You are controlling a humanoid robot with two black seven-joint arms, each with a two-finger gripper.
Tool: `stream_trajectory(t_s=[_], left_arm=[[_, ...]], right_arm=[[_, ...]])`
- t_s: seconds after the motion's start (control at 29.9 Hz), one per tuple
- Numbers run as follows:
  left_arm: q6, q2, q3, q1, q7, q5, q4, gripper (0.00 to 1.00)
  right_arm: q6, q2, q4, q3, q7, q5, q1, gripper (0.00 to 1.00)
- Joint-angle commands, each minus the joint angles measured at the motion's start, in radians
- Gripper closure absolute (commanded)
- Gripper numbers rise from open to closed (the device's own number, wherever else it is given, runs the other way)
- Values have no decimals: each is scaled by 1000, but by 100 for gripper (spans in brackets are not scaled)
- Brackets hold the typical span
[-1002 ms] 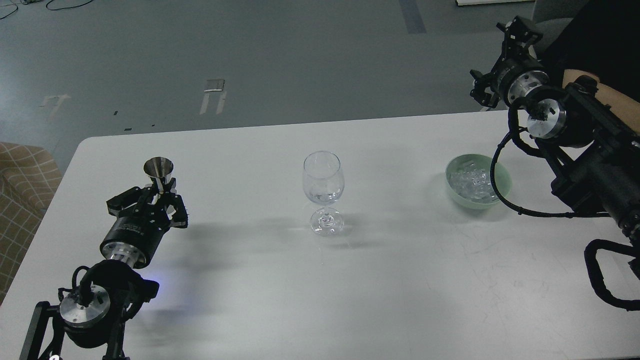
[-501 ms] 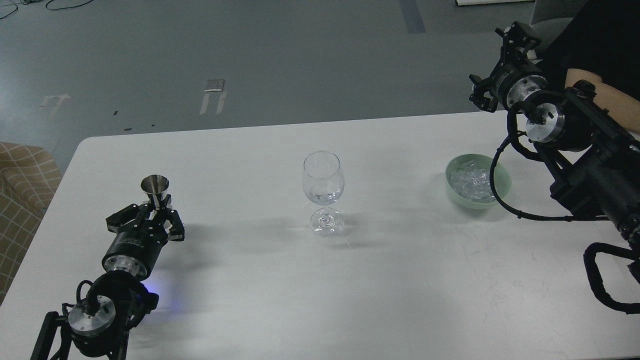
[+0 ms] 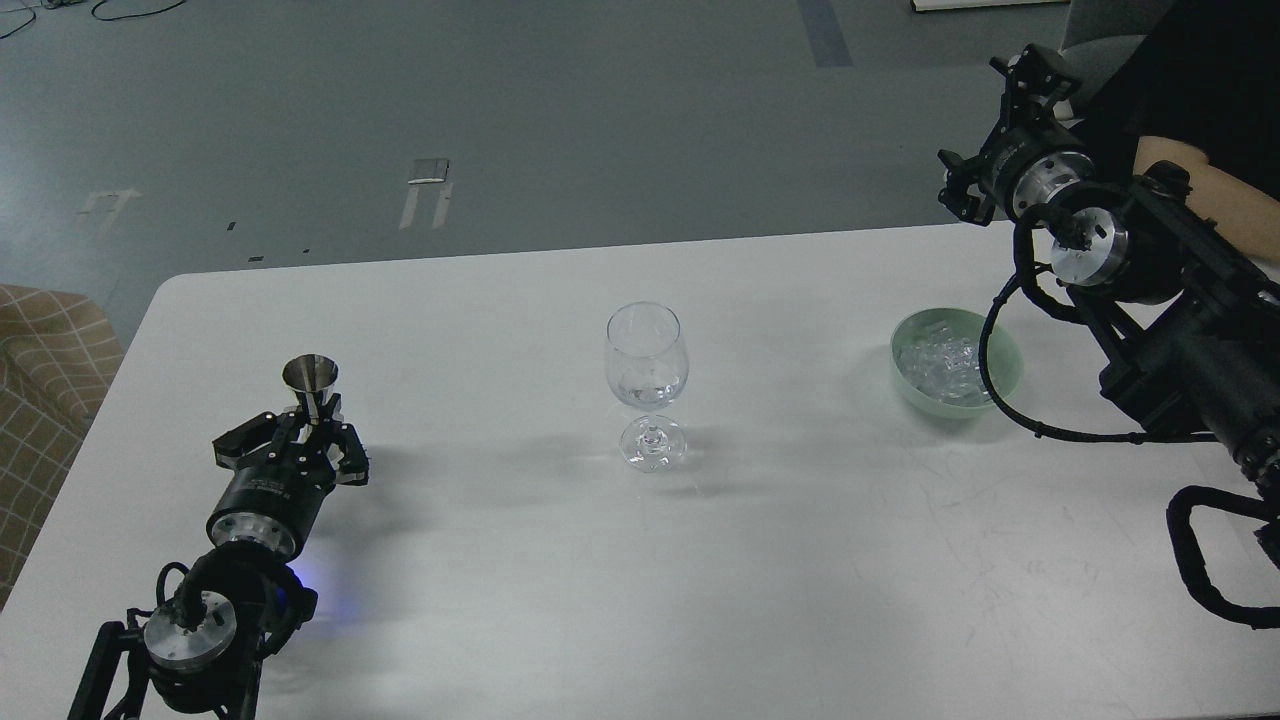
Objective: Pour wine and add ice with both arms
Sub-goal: 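Lower the jigger onto the table with the left gripper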
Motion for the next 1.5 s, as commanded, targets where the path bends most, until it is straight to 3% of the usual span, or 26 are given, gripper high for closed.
stream_trajectory(t_s=[0.0, 0.53, 0.74, 0.77, 0.87, 0.9, 1.47], left_arm=[[-1, 0, 0, -7, -11, 0, 14, 100], [-1, 0, 3, -13, -11, 2, 16, 100], [-2, 0, 5, -13, -10, 2, 16, 95], [-1, 0, 5, -14, -10, 2, 16, 93], [-1, 0, 6, -16, -8, 2, 16, 55], [-1, 0, 6, -16, -8, 2, 16, 52], [-1, 0, 8, -18, -8, 2, 16, 51]], right_arm=[[-1, 0, 0, 0, 0, 0, 0, 0], [-1, -1, 0, 0, 0, 0, 0, 0], [-1, -1, 0, 0, 0, 0, 0, 0], [-1, -1, 0, 0, 0, 0, 0, 0], [-1, -1, 0, 0, 0, 0, 0, 0], [-1, -1, 0, 0, 0, 0, 0, 0], [-1, -3, 0, 0, 0, 0, 0, 0]])
